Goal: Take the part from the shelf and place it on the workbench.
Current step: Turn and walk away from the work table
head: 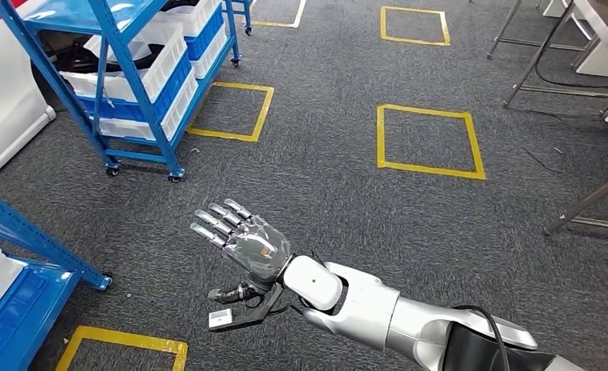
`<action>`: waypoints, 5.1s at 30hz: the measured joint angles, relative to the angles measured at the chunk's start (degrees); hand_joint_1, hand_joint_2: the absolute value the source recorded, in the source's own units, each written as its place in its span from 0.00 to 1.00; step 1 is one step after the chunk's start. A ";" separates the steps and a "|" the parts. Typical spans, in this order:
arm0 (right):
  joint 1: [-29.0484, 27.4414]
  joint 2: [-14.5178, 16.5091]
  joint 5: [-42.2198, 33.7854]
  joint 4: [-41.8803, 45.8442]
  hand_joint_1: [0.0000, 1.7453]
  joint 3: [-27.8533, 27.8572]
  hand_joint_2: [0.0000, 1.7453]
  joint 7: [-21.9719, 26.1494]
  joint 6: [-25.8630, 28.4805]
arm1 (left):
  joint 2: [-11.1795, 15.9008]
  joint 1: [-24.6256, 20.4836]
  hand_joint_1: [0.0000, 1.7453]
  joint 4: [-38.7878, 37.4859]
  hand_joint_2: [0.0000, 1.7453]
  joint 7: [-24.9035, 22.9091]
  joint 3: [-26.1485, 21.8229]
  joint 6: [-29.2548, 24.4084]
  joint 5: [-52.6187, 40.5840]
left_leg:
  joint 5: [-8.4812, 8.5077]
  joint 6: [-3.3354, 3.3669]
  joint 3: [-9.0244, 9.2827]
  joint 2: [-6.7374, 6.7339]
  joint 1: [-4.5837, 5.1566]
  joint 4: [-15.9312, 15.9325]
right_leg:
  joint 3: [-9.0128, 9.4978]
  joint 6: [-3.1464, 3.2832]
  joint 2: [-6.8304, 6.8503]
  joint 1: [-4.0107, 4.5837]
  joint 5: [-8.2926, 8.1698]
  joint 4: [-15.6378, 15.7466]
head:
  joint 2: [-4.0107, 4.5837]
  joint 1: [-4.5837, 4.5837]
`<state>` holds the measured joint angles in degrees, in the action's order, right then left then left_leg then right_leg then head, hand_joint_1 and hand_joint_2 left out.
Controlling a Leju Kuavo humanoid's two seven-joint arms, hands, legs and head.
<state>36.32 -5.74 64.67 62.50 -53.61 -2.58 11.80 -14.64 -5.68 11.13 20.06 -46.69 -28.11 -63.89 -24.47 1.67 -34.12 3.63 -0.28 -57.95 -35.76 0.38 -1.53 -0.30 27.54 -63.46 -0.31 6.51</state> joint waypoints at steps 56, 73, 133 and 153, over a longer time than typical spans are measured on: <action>-3.14 -0.05 1.98 -0.01 0.00 1.19 0.00 -1.07 3.49 | 0.06 -0.29 0.00 0.00 1.00 0.87 -0.20 -0.11 -0.23 | 0.20 0.25 0.37 -2.98 -0.27 0.76 | -3.42 -0.77 2.02 -0.05 6.31 -8.94 | 0.00 -0.04; -3.76 -0.14 2.27 -0.51 0.00 1.55 0.00 -0.97 3.63 | 0.00 -0.15 0.00 0.00 1.00 1.02 -0.21 -0.17 -0.32 | -7.22 -3.18 -7.63 -3.21 -0.51 -15.80 | 2.28 2.20 3.32 -0.07 -1.55 4.75 | 0.00 -0.10; -3.93 0.30 3.26 -1.53 0.00 3.34 0.00 -0.52 3.94 | -0.17 -0.51 0.00 0.00 1.00 0.65 -0.20 -0.33 -1.07 | -6.76 -2.90 -7.55 -2.98 -0.40 -14.37 | 3.09 1.71 2.80 -0.49 -2.14 5.83 | 0.00 -0.26; -3.63 -0.09 3.07 -1.26 0.00 4.14 0.00 1.05 4.75 | -0.09 -0.39 0.00 0.00 1.00 0.86 -0.20 -0.33 -1.09 | 0.26 0.21 -0.26 -1.78 -0.03 -0.32 | -3.08 -0.41 1.71 -0.29 1.90 -6.87 | -0.01 -0.14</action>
<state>32.69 -5.84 67.74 61.24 -49.47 -1.53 16.55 -14.73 -6.07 11.13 20.92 -46.88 -28.44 -64.98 -24.21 1.89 -34.38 1.84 -0.31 -58.27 -38.84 -0.03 0.18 -0.58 29.43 -70.33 -0.31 6.38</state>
